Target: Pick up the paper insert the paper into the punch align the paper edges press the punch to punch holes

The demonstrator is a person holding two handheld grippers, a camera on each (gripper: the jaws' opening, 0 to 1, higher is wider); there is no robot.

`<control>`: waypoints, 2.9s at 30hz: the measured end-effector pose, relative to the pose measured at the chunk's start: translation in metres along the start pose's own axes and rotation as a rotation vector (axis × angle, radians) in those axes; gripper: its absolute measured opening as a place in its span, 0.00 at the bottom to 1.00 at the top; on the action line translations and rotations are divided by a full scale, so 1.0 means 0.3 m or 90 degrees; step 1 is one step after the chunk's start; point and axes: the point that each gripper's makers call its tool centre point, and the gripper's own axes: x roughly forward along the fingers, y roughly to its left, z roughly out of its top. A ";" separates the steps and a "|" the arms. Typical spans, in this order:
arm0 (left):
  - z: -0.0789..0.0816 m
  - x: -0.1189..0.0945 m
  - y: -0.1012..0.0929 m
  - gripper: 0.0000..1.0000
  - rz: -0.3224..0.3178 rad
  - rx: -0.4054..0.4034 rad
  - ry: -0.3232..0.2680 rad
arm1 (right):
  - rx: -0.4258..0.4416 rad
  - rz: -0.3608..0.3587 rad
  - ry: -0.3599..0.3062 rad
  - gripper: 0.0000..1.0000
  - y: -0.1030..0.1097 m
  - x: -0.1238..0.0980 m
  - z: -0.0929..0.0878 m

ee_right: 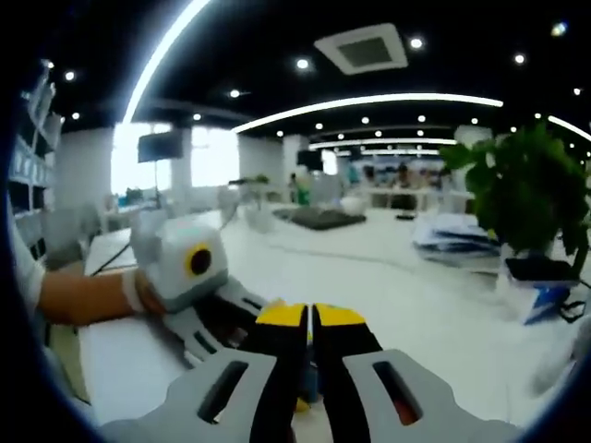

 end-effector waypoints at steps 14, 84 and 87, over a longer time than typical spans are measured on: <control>0.077 -0.013 0.009 0.56 0.002 -0.044 -0.060 | 0.027 0.003 -0.020 0.19 -0.039 -0.078 0.020; -0.127 -0.409 -0.019 0.51 0.086 -0.051 0.033 | -0.170 0.440 0.088 0.23 0.033 -0.011 -0.261; -0.122 -0.395 -0.041 0.51 0.087 -0.051 0.033 | -0.173 0.456 0.088 0.23 0.046 -0.028 -0.264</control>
